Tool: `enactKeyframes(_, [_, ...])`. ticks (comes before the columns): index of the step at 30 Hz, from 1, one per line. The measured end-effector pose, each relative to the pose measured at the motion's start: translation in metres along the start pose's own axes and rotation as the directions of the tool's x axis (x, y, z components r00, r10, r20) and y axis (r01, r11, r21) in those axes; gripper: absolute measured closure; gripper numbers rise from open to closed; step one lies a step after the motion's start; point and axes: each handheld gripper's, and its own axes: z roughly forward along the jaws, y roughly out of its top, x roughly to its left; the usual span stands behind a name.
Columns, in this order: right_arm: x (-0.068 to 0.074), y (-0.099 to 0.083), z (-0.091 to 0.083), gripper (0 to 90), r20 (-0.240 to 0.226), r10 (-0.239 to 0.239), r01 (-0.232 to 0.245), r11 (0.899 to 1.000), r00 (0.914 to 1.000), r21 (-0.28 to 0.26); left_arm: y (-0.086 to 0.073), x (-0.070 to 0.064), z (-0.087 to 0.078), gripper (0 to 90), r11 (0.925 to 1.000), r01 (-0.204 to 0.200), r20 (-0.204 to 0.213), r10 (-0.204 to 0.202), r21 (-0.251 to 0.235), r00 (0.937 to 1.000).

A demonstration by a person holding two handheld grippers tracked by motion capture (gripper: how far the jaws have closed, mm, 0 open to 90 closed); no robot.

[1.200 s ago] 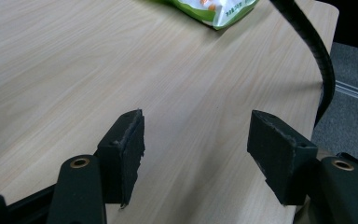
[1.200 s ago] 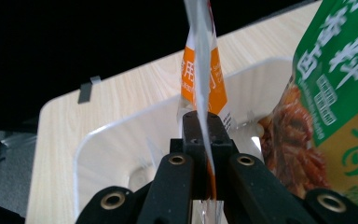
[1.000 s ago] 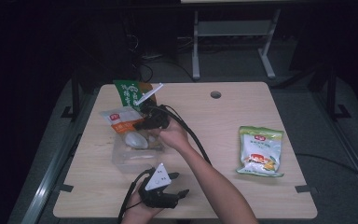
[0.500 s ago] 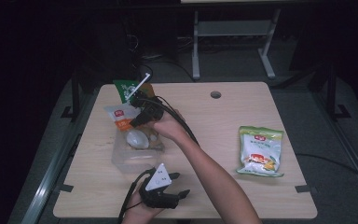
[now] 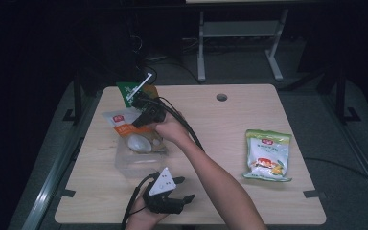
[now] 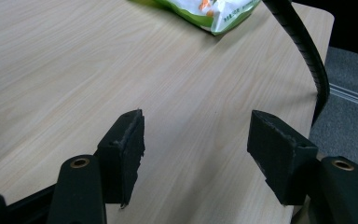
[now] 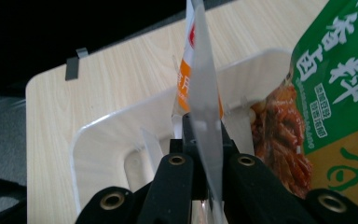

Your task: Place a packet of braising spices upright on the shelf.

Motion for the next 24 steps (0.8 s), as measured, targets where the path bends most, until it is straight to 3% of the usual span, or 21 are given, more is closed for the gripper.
enactKeyframes(3, [0.004, -0.001, -0.005, 89.7, 0.012, -0.003, 0.004, 0.999, 0.9999, -0.047, 0.0, 0.0, 0.0, 35.9, 1.0, 0.001, 0.0, -0.001, -0.001, 1.0])
enactKeyframes(7, [0.004, -0.007, -0.007, 89.7, -0.009, 0.045, -0.046, 0.992, 0.9989, -0.115, 0.0, -0.002, 0.001, 35.9, 1.0, 0.0, 0.003, 0.0, 0.001, 1.0])
enactKeyframes(11, [0.003, -0.018, 0.001, 89.7, 0.006, 0.067, -0.065, 0.987, 0.9978, -0.146, 0.001, -0.003, 0.001, 35.8, 0.9999, -0.015, 0.005, 0.015, 0.0, 0.9999])
enactKeyframes(13, [0.001, -0.023, 0.001, 89.7, -0.002, 0.092, -0.091, 0.98, 0.9957, -0.178, 0.001, -0.002, 0.001, 35.8, 0.9999, -0.014, 0.005, 0.014, -0.002, 0.9999])
enactKeyframes(17, [-0.003, -0.031, 0.001, 89.7, -0.006, 0.113, -0.112, 0.975, 0.9936, -0.191, 0.001, -0.001, 0.0, 35.8, 0.9998, -0.021, 0.002, 0.021, 0.006, 0.9998])
enactKeyframes(21, [-0.004, -0.037, 0.0, 89.6, -0.019, 0.105, -0.107, 0.976, 0.9943, -0.189, 0.001, -0.001, 0.0, 35.8, 0.9997, -0.022, 0.001, 0.022, 0.007, 0.9997])
enactKeyframes(24, [-0.007, -0.042, -0.001, 89.5, -0.002, 0.074, -0.073, 0.98, 0.9973, -0.184, 0.001, -0.002, 0.001, 35.8, 1.0, -0.009, 0.004, 0.009, 0.0, 1.0])
